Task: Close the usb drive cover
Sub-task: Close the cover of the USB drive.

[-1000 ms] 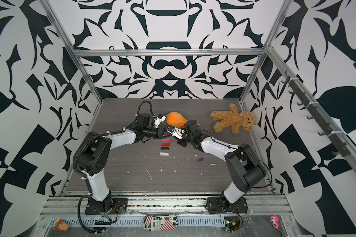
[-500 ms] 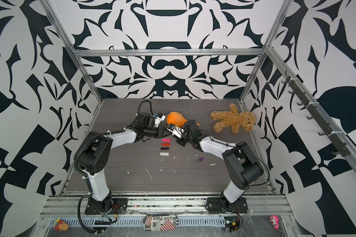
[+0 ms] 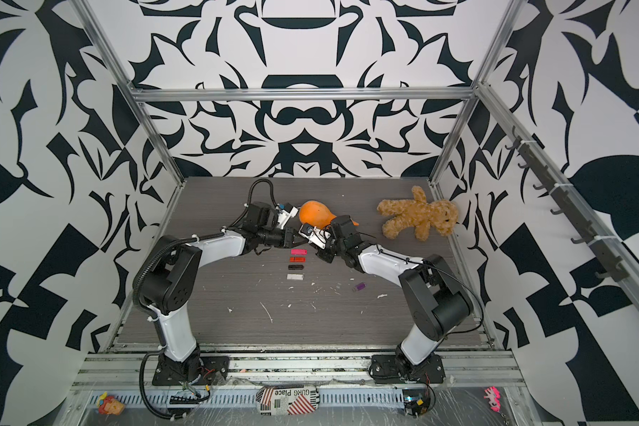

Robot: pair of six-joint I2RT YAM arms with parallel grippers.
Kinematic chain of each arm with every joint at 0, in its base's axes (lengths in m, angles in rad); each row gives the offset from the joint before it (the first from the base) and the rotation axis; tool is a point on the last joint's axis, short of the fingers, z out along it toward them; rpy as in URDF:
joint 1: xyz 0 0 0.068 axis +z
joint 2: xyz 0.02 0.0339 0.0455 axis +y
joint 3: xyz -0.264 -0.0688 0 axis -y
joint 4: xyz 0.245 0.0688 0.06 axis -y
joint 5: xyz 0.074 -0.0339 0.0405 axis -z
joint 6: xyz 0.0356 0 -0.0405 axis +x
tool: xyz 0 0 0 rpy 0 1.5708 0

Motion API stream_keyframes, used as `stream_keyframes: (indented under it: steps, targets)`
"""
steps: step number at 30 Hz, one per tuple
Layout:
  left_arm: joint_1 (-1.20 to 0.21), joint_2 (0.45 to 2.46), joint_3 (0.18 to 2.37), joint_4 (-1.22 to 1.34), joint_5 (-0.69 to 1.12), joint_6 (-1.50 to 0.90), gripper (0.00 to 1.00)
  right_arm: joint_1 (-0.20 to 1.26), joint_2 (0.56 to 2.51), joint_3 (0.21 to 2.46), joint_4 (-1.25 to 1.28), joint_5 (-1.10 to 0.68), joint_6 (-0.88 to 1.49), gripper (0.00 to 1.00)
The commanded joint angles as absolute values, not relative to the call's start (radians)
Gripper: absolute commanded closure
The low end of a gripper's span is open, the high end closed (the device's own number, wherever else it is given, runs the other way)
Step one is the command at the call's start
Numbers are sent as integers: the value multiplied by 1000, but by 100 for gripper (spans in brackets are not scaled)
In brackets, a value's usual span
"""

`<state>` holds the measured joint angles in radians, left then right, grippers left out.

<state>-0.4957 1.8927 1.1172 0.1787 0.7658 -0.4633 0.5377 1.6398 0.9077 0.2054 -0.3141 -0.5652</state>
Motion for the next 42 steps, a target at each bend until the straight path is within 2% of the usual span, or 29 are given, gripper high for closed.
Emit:
stream_keyframes:
  steps: [1,6,11,18,24,33,42]
  targets:
    - [-547,1923,1101,75,847,-447,89,589,1596,995,565,-506,-556,97]
    - [-485,1922,1043,269,897,-611,90,596,1579,948,497,-467,-566,97]
    - [-476,1931,1043,308,911,-647,90,603,1571,911,434,-430,-563,95]
    - [-456,1951,1044,364,914,-704,90,605,1548,902,343,-331,-589,75]
    - [-451,1952,1050,362,905,-706,90,605,1499,883,227,-315,-616,59]
    - [-451,1935,1045,349,888,-701,90,582,1424,816,99,-249,-616,54]
    - [-451,1912,1038,341,877,-695,90,581,1478,823,103,-168,-591,47]
